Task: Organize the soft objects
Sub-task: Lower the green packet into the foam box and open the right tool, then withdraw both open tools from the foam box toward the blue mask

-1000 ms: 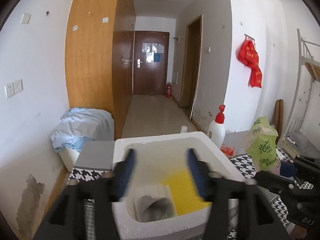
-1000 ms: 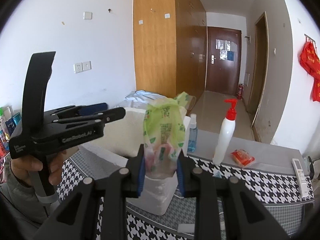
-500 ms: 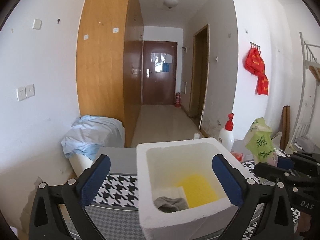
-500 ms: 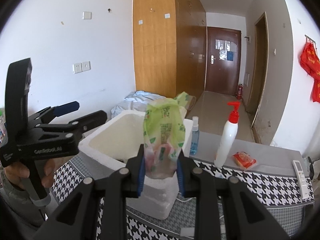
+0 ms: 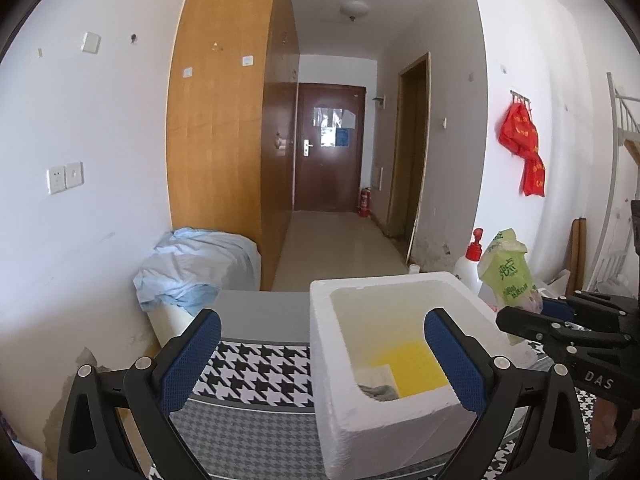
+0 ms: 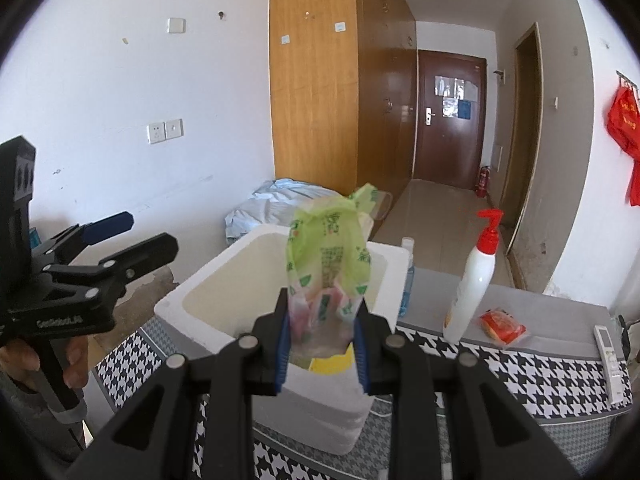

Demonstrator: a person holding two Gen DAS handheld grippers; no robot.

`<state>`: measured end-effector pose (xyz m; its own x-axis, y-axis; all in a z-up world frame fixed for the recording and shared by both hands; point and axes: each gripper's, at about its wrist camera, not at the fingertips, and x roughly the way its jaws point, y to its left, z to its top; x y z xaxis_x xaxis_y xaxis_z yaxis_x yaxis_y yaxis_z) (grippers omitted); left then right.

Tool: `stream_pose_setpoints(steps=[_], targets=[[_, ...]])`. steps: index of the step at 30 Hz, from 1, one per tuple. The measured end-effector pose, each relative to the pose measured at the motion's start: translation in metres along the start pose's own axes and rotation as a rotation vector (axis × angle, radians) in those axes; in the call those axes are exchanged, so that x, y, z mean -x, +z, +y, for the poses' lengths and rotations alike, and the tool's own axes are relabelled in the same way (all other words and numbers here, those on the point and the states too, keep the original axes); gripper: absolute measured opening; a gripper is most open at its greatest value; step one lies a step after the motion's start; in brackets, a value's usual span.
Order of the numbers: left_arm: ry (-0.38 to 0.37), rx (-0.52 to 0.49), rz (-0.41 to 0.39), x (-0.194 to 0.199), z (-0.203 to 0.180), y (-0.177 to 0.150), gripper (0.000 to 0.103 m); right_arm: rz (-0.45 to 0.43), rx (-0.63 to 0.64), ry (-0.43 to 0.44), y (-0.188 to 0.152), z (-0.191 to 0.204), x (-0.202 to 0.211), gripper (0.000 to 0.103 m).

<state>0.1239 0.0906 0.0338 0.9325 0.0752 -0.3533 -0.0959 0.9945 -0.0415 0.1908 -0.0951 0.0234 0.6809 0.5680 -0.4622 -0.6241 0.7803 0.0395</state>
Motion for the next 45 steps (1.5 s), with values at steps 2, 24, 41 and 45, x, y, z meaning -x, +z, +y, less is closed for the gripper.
stream_pose_setpoints(steps=[2,24,41,45], targets=[[0.001,0.000,-0.002,0.002,0.002,-0.001,0.102,0.004,0.000,0.002,0.001,0.001,-0.003,0.031],[0.018,0.005,-0.003,0.009,0.015,-0.015,0.102,0.053,0.013,0.014,0.008,0.014,-0.037,0.032],[-0.007,0.010,-0.003,0.012,0.012,-0.019,0.102,0.044,0.025,0.012,0.005,0.016,-0.032,0.059],[-0.008,0.008,0.001,0.012,0.010,-0.020,0.102,0.039,0.022,0.017,0.004,0.015,-0.027,0.066]])
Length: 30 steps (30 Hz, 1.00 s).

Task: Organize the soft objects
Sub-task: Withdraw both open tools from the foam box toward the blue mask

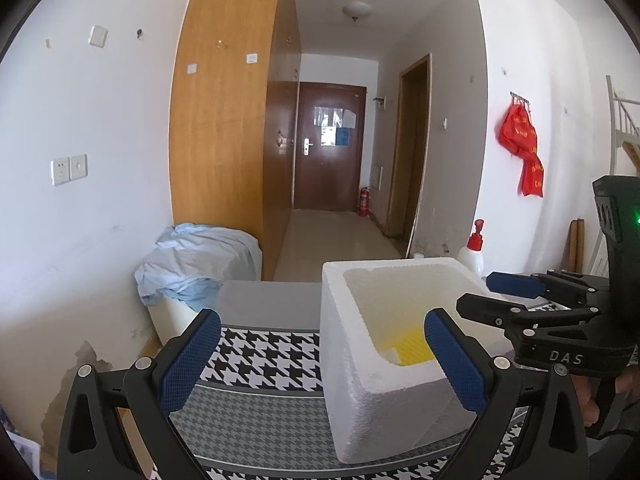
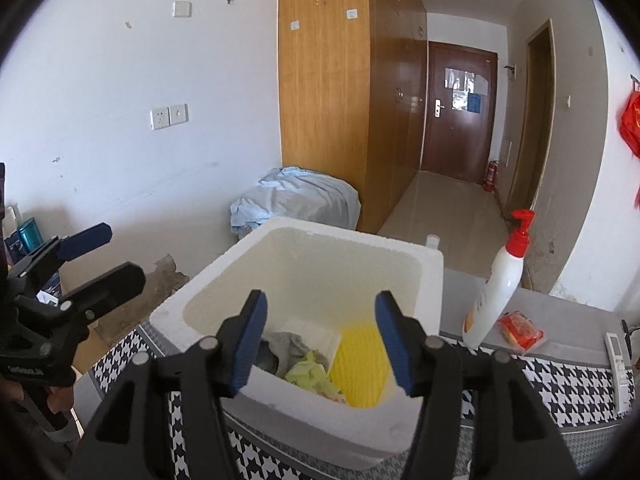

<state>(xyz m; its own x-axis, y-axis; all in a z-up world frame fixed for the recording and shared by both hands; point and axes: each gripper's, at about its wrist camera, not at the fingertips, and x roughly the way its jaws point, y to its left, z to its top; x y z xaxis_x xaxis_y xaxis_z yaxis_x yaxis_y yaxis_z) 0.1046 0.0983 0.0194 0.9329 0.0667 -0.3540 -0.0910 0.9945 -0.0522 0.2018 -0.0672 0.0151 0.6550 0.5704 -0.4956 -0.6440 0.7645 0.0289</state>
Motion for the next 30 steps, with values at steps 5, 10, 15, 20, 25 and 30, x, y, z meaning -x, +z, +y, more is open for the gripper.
stream_pose_setpoints(steps=[5,10,15,20,25,30], targets=[[-0.006,-0.006,-0.006,0.002,-0.004,0.001,0.102,-0.010,-0.015,0.002,-0.002,-0.004,0.007,0.067],[-0.016,-0.006,0.000,0.003,-0.009,0.000,0.102,-0.017,-0.016,-0.002,-0.005,-0.007,0.015,0.067],[-0.018,-0.014,-0.001,0.006,-0.016,0.000,0.102,-0.024,-0.014,-0.006,-0.010,-0.008,0.023,0.067],[-0.024,-0.023,-0.001,0.008,-0.023,-0.001,0.102,-0.029,-0.019,0.001,-0.015,-0.012,0.029,0.067],[-0.031,-0.025,0.006,0.007,-0.029,-0.003,0.102,-0.042,-0.021,-0.006,-0.021,-0.017,0.037,0.080],[-0.037,-0.031,0.015,0.004,-0.034,-0.004,0.102,-0.042,-0.023,-0.019,-0.024,-0.022,0.040,0.083]])
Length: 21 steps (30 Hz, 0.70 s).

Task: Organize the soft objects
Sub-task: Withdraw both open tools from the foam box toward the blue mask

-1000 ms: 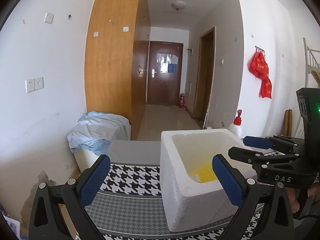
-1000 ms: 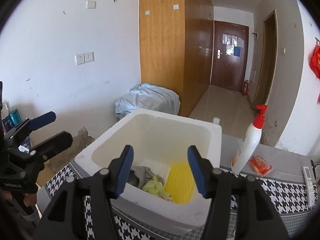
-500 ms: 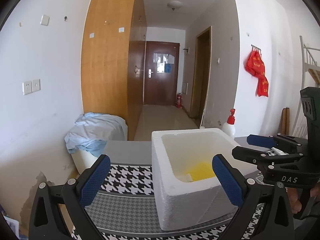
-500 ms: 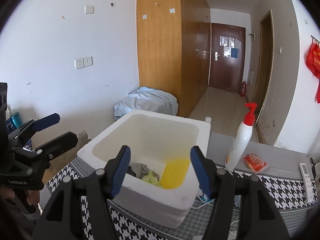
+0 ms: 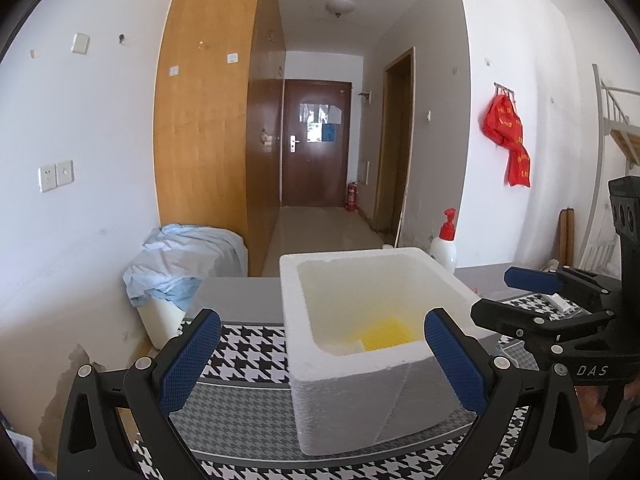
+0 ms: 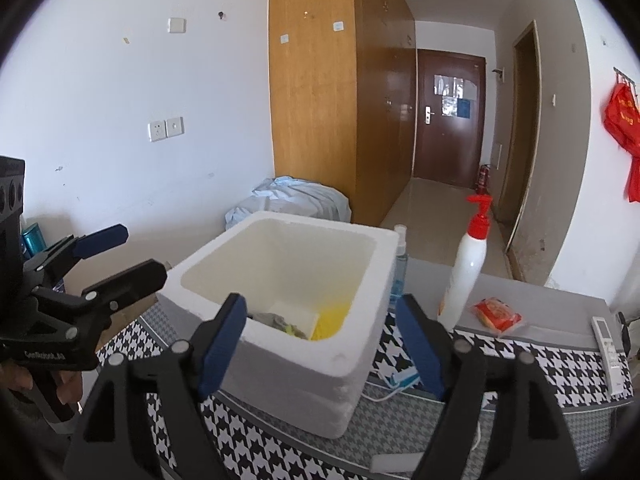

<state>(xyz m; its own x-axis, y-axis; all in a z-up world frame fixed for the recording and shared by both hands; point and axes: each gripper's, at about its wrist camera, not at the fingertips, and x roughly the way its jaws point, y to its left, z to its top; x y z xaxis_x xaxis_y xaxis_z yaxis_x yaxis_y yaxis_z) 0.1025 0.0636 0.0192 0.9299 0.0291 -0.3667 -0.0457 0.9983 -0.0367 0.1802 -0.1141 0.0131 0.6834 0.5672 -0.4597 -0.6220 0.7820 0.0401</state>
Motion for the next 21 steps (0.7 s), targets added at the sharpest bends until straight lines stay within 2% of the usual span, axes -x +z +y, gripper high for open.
stream_pose_setpoints(steps=[5,21], targets=[[-0.010,0.001,0.009,-0.002,-0.006,-0.002,0.102,-0.009,-0.027,0.011,-0.006,-0.012,0.007,0.093],[-0.050,-0.017,0.012,-0.002,-0.022,-0.004,0.102,-0.017,-0.028,-0.034,-0.014,-0.025,0.022,0.094]])
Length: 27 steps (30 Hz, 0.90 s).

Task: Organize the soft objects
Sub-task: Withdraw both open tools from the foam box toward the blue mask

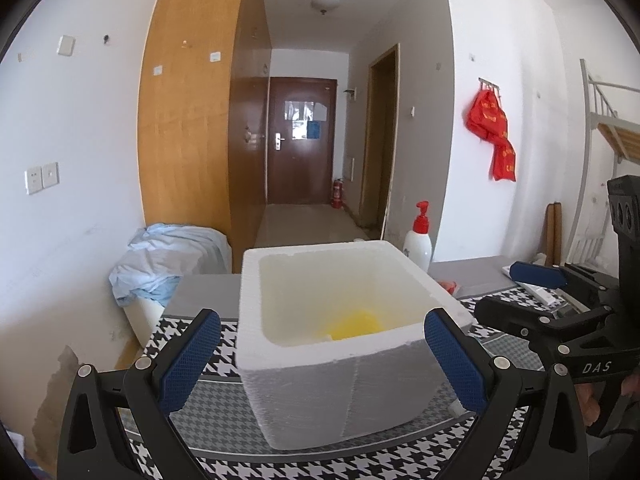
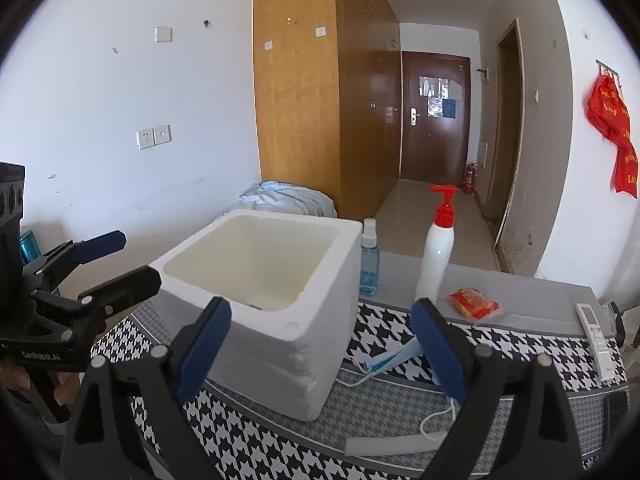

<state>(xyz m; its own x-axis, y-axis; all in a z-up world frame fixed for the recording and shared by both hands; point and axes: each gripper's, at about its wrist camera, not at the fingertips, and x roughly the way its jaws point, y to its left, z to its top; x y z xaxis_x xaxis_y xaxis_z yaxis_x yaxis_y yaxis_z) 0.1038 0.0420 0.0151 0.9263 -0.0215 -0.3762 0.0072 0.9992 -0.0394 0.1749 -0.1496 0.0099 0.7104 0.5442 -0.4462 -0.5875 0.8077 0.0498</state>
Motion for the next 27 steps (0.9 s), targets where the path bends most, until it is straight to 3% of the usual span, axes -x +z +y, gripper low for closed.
stream_pose_setpoints(steps=[27], targets=[[-0.111,-0.004,0.045,-0.011,-0.044,-0.018,0.102,0.013,-0.041,-0.046,-0.031,-0.039,0.026,0.094]])
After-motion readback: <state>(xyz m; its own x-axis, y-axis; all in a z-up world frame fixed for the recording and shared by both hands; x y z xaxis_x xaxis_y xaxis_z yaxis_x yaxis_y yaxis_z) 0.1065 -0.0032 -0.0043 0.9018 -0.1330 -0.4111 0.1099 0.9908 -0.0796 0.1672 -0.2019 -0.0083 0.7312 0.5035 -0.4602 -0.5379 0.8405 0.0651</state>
